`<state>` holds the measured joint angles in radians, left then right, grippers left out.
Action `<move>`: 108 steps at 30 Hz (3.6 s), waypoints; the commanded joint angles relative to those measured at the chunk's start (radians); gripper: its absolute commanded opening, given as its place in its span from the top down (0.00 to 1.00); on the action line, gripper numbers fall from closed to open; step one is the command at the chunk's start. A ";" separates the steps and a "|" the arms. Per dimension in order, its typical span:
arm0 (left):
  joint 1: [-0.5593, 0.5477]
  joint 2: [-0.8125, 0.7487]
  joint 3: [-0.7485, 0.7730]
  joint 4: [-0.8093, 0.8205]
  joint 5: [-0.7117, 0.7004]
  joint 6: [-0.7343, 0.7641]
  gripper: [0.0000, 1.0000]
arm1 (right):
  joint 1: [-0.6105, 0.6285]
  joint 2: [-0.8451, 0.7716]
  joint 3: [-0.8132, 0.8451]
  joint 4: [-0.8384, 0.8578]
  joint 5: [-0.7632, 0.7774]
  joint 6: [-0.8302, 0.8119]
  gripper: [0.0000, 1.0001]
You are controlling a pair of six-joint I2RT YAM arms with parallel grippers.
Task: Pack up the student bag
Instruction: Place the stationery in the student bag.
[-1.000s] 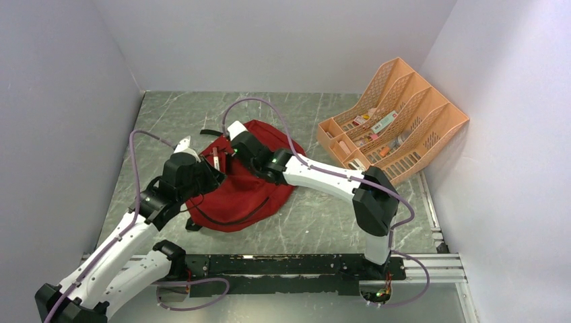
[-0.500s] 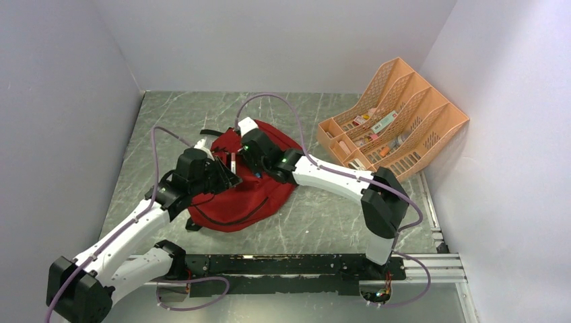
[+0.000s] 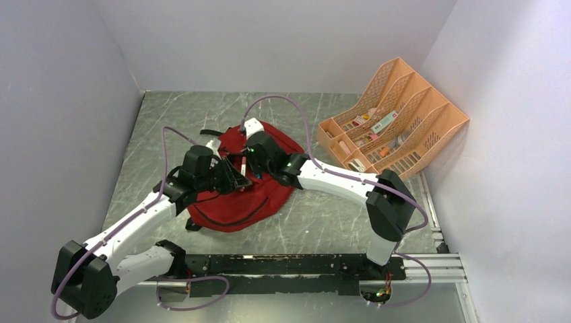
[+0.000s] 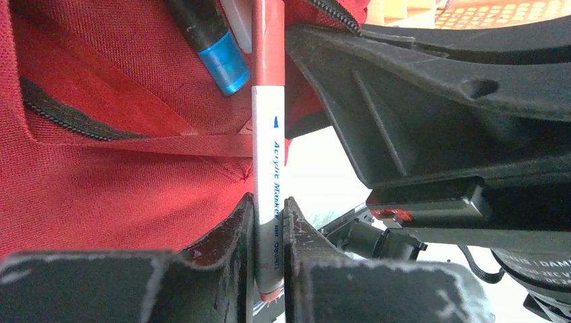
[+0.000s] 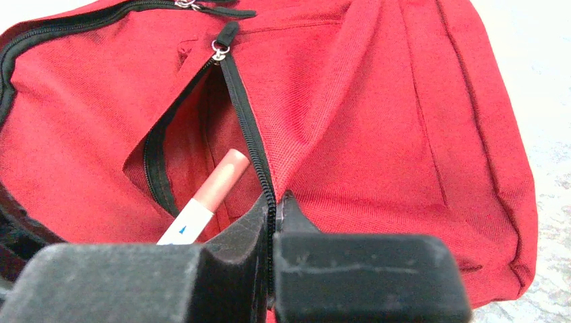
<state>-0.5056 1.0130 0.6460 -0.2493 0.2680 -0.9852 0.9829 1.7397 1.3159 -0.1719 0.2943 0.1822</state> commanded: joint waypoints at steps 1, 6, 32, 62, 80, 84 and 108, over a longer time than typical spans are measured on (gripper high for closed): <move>0.007 0.026 0.027 0.048 0.057 -0.029 0.95 | 0.000 -0.049 -0.010 0.074 -0.019 0.018 1.00; 0.038 0.068 0.027 0.088 0.081 -0.025 0.95 | 0.000 -0.054 -0.021 0.076 -0.036 0.019 1.00; 0.134 0.342 0.164 0.197 0.115 0.074 0.81 | 0.001 -0.067 -0.051 0.088 -0.081 0.058 1.00; 0.134 0.109 0.191 -0.159 -0.087 0.284 0.75 | 0.001 -0.057 -0.048 0.077 -0.085 0.095 1.00; 0.149 -0.025 0.140 -0.247 -0.299 0.313 0.46 | 0.099 0.035 -0.101 0.010 -0.155 -0.004 0.90; 0.159 0.000 0.160 -0.227 -0.295 0.318 0.45 | 0.099 0.048 -0.128 0.020 -0.163 0.006 0.73; 0.422 0.105 0.150 -0.100 -0.124 0.332 0.54 | 0.075 -0.091 -0.001 0.039 -0.109 0.090 0.58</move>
<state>-0.1162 1.1374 0.7887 -0.3916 0.0803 -0.6716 1.0702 1.6009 1.1961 -0.0963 0.1364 0.2165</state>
